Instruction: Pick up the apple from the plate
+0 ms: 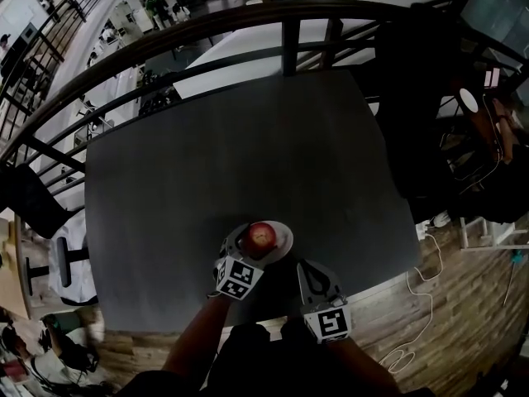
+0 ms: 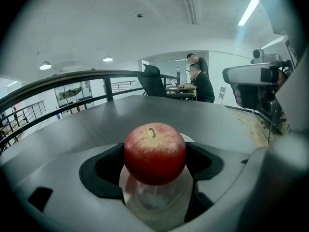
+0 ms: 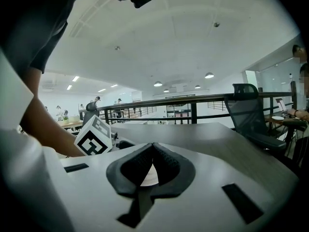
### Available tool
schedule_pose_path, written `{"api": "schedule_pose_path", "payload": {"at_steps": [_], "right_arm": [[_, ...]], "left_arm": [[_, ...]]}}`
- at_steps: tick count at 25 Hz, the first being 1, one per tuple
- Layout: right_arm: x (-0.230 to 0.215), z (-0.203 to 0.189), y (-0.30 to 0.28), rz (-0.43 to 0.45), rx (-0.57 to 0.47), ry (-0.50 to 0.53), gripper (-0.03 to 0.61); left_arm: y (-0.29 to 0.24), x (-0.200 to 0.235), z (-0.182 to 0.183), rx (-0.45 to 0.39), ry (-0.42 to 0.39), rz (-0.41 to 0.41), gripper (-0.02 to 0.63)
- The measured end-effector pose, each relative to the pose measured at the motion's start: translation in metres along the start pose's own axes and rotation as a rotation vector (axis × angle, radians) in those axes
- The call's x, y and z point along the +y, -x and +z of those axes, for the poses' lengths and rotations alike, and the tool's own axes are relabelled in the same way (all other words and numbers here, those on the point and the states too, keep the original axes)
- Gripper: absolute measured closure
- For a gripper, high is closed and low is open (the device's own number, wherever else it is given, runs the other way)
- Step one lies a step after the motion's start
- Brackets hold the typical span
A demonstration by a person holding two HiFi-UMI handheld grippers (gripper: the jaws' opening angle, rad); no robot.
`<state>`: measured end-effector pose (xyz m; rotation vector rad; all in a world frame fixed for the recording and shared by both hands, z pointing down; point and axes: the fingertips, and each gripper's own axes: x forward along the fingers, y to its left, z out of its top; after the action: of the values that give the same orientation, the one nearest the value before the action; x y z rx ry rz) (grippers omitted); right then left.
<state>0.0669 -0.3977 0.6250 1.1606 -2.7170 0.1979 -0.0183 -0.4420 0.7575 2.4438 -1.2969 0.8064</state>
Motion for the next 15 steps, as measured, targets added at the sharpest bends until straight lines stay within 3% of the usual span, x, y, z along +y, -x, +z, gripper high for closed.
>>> {"api": "schedule_pose_path", "payload": {"at_steps": [11,15], "right_arm": [[0.002,-0.012,0.013,-0.021,0.021,-0.003,0.555],[0.001,-0.019,0.027,-0.037,0.087,0.028,0.555]], "left_arm": [[0.014,-0.021,0.022,-0.030,-0.054,-0.048,0.218],[0.029,-0.029,0.039,-0.044,-0.066,-0.059,0.218]]}}
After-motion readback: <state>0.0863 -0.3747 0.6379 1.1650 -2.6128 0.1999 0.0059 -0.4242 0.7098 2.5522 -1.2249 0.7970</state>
